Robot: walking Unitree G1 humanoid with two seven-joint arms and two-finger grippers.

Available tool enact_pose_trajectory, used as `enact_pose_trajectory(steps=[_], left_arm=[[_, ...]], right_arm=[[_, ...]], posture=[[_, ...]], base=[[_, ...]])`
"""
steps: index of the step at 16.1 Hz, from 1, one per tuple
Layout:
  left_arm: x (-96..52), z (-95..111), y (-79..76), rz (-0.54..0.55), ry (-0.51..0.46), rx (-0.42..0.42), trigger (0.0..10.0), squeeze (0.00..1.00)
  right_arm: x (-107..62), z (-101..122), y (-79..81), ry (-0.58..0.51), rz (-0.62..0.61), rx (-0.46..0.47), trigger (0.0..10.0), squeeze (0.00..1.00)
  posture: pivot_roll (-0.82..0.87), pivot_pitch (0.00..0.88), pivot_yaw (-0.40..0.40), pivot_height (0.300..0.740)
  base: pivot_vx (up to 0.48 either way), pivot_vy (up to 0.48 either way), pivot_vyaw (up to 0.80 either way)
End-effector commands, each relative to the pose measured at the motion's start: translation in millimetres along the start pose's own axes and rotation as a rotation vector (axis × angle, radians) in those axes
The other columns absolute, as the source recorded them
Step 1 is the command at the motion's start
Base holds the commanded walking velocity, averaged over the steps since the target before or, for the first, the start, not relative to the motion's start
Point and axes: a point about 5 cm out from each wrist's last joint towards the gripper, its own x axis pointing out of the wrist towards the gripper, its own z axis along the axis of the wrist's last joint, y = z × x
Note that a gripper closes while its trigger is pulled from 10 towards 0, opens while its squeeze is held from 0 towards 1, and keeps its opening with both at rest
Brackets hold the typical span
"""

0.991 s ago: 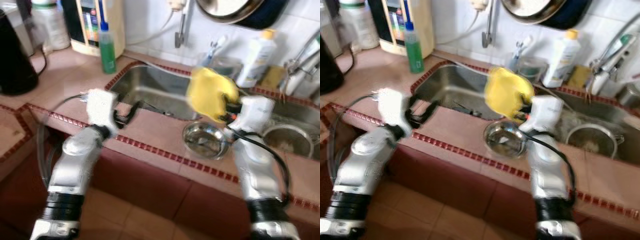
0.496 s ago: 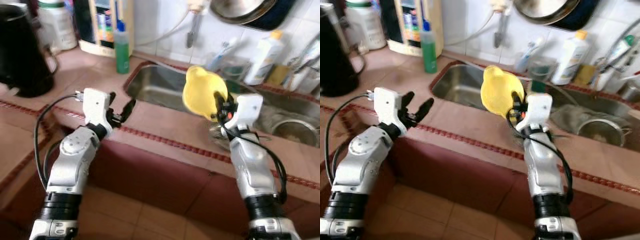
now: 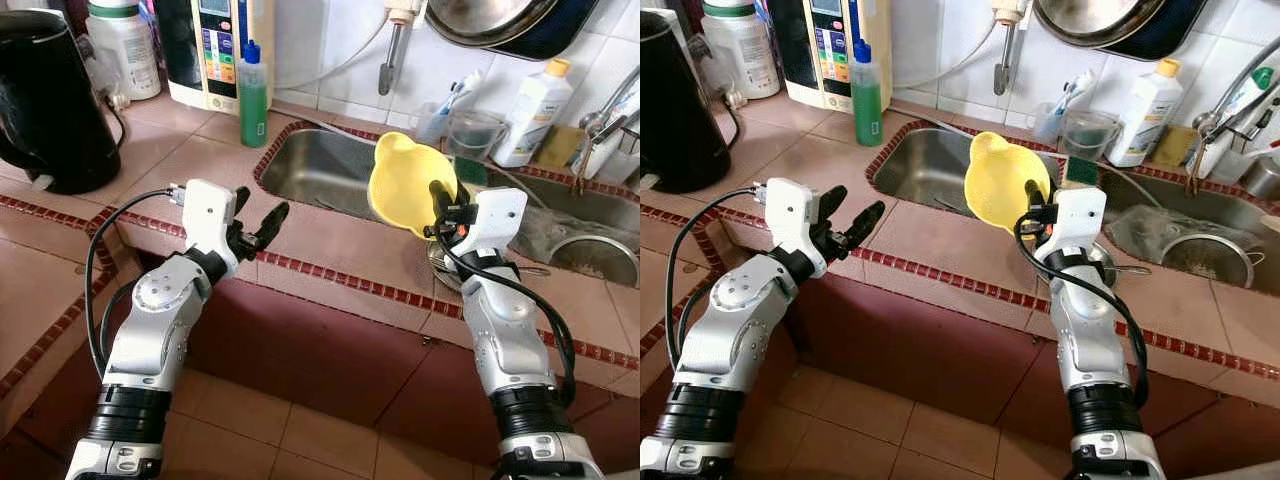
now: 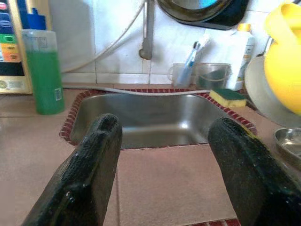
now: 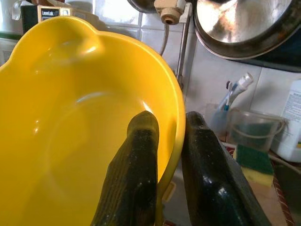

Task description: Kitchen organization

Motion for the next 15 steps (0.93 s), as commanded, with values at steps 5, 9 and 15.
enact_pose_trajectory(steps=[5, 9, 15], left_arm=[[-0.5, -1.1, -2.6, -0.009, 0.016, 0.003, 10.0, 0.00], [-2.3, -1.7, -0.3, 0.001, 0.024, -0.001, 10.0, 0.00], [-3.2, -1.9, -0.3, 0.004, 0.028, 0.000, 10.0, 0.00]], right_arm=[[2.1, 3.2, -2.6, -0.013, 0.000, -0.007, 10.0, 0.00], [1.6, 2.2, -2.0, -0.010, 0.001, -0.004, 10.0, 0.00], [2.2, 1.9, -1.1, -0.009, 0.003, -0.006, 10.0, 0.00]], posture=[[0.00, 0.000, -0.079, 0.740], [0.00, 0.000, -0.077, 0.740], [0.00, 0.000, -0.075, 0.740]], base=[[0.222, 0.000, 0.00], [0.455, 0.000, 0.00], [0.480, 0.000, 0.00]])
